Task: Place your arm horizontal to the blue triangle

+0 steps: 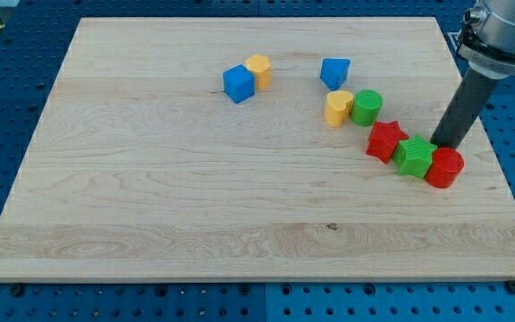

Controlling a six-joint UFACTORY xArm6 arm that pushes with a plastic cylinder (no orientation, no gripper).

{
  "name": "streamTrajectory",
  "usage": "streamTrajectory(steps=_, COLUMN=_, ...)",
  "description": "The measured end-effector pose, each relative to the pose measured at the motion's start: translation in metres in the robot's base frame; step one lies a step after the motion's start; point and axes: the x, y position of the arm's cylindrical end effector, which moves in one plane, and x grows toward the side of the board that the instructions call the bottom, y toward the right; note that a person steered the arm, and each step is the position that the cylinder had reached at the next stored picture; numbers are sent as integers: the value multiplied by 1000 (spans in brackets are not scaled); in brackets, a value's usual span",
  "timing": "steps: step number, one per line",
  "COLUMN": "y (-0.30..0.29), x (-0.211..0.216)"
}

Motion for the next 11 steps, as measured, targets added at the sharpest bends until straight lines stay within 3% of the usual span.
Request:
streamTrajectory(steps=2, y=-14, x=9)
streamTrajectory(steps=3, y=66, x=0)
streamTrajectory(steps=4, y=61, x=44)
streamTrajectory(steps=5, y=-18, x=59)
streamTrajectory(steps=6, y=-52, x=61)
streamTrajectory(steps=7, y=25, x=7)
streamTrajectory(steps=8, y=45, x=-87)
streamTrajectory(steps=9, y=5, x=-126)
streamTrajectory(steps=10, y=-42, x=-116)
streamTrajectory(steps=11, y=-48, x=-95)
